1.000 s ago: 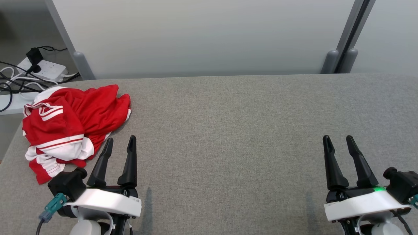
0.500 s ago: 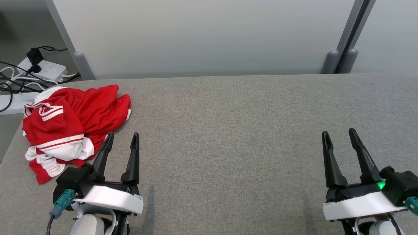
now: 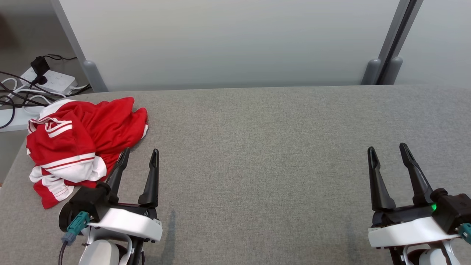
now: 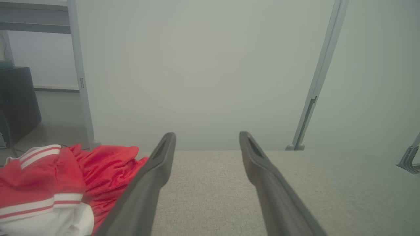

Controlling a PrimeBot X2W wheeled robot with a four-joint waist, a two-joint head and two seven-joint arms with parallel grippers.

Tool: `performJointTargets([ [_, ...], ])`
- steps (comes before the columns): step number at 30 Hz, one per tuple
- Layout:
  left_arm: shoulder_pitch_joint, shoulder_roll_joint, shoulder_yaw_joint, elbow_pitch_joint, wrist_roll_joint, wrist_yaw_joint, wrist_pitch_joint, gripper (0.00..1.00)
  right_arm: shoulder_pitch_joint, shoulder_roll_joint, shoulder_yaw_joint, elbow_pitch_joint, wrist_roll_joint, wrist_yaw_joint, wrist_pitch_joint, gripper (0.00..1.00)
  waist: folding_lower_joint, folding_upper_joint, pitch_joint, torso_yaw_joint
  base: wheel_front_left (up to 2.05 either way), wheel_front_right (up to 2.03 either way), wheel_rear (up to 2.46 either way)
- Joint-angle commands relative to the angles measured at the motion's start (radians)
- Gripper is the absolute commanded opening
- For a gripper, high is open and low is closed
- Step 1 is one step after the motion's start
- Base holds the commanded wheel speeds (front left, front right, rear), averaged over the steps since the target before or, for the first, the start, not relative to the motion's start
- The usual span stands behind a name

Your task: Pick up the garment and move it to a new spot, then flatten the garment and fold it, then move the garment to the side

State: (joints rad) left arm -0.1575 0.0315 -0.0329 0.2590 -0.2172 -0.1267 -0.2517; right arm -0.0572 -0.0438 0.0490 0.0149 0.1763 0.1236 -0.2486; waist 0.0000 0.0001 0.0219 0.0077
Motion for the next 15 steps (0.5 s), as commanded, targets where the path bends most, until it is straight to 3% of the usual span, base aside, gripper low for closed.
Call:
performJointTargets([
  [1,-0.054,0.019,0.034,-0.022,0.005,-0.004,-0.010,1.00,-0.038,-0.007,0.021,-0.022,-0.007,0.007,-0.013,1.00,0.0000,-0.0001,0.000,-0.001,0.00,0.00,0.00],
  [15,-0.057,0.019,0.037,-0.010,0.005,0.004,-0.010,1.00,-0.030,-0.007,0.030,-0.016,-0.006,0.007,-0.013,1.00,0.0000,-0.0001,-0.004,0.022,0.00,0.00,0.00],
])
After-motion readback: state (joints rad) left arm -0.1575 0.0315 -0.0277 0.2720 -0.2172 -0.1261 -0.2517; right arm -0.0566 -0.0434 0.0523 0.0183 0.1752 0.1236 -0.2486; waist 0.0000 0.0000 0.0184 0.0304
